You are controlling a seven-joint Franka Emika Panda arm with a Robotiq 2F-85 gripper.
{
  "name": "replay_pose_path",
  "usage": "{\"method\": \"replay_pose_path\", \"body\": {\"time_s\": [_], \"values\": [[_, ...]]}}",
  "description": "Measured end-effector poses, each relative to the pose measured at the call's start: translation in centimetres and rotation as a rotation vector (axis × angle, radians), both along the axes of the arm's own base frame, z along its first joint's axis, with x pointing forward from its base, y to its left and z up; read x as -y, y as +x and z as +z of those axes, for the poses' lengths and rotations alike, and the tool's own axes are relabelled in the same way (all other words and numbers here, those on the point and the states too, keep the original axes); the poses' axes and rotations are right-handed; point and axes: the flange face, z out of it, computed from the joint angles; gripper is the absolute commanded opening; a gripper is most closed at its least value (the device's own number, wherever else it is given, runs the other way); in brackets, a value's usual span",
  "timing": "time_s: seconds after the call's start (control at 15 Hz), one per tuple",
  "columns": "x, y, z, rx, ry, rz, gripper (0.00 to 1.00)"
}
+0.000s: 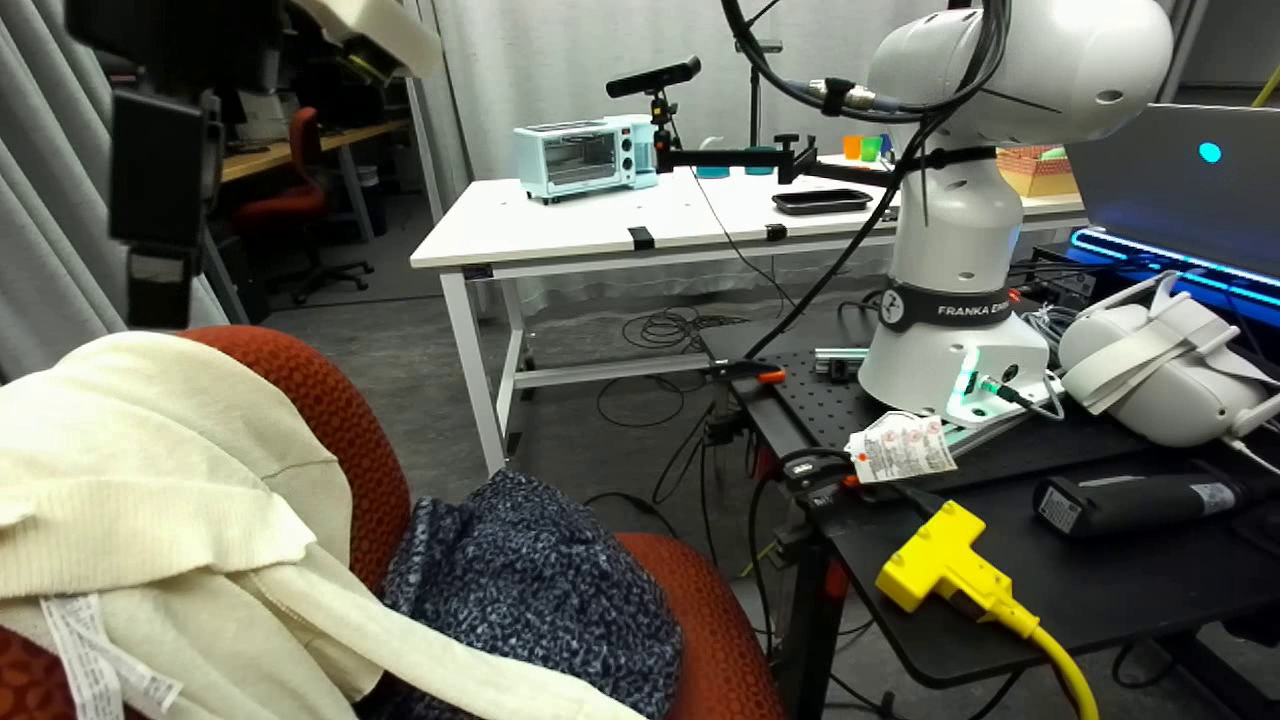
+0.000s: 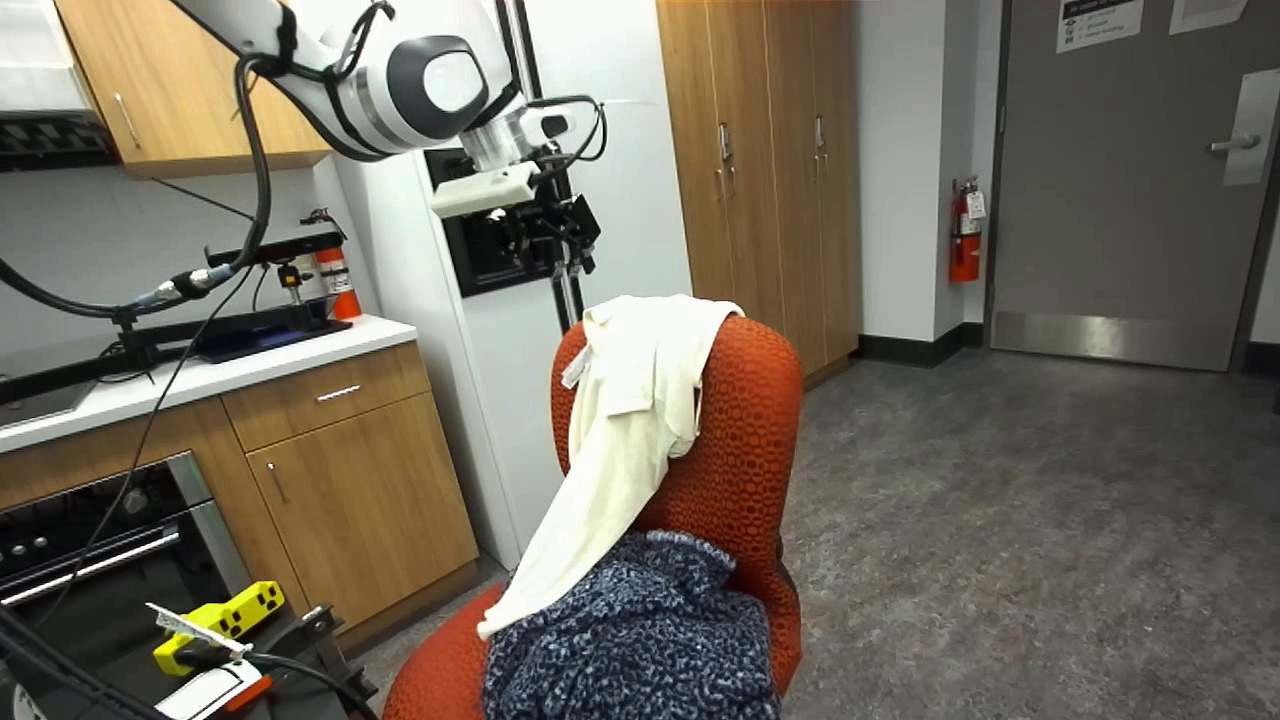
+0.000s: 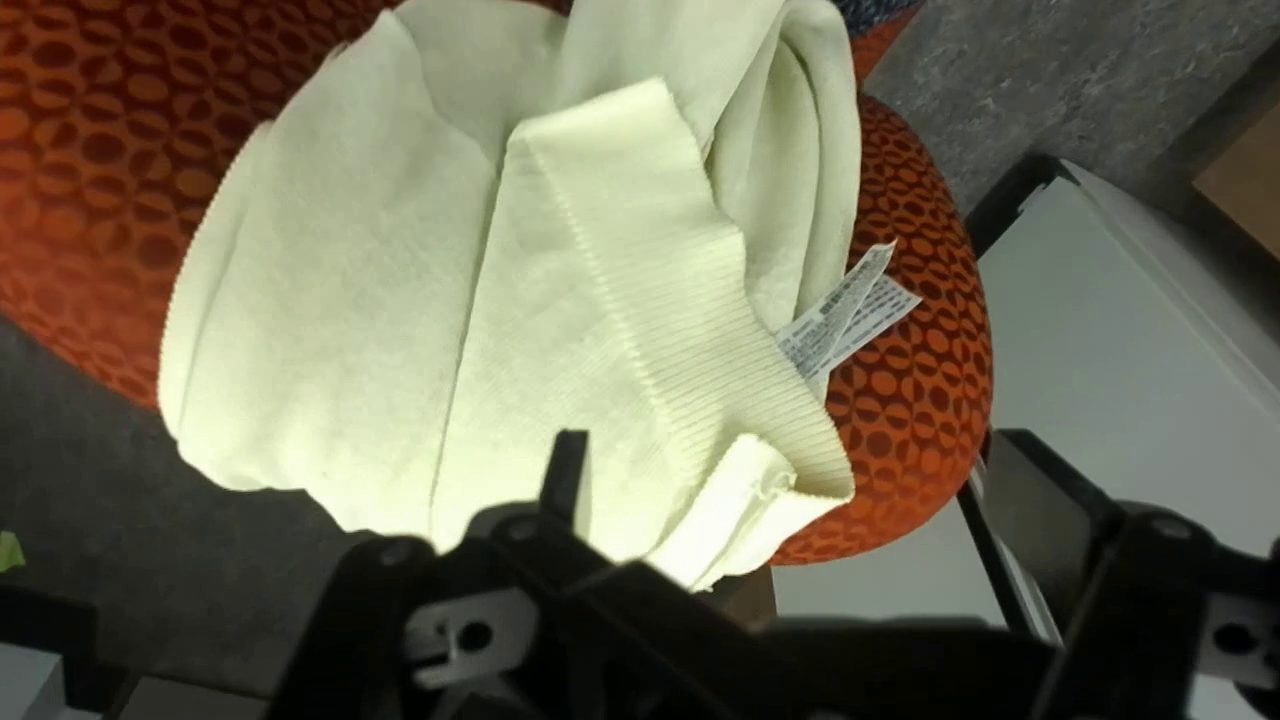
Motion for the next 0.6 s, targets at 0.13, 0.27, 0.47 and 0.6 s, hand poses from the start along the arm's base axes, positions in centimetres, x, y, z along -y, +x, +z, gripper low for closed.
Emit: {"method": "replay_pose_path", "body": {"time_s": [0.13, 0.27, 0.47, 0.6], "values": [[-0.07, 1.8, -0.74, 0.018, -0.008, -0.001, 1.0], [-0.14, 1.74, -1.17, 0.01, -0.009, 0.001, 1.0], [-0.34, 1.6, -0.82, 0.015, -0.008, 0.004, 1.0], [-0.37, 1.61, -0.97, 0.013, -0.008, 0.005, 1.0]]}}
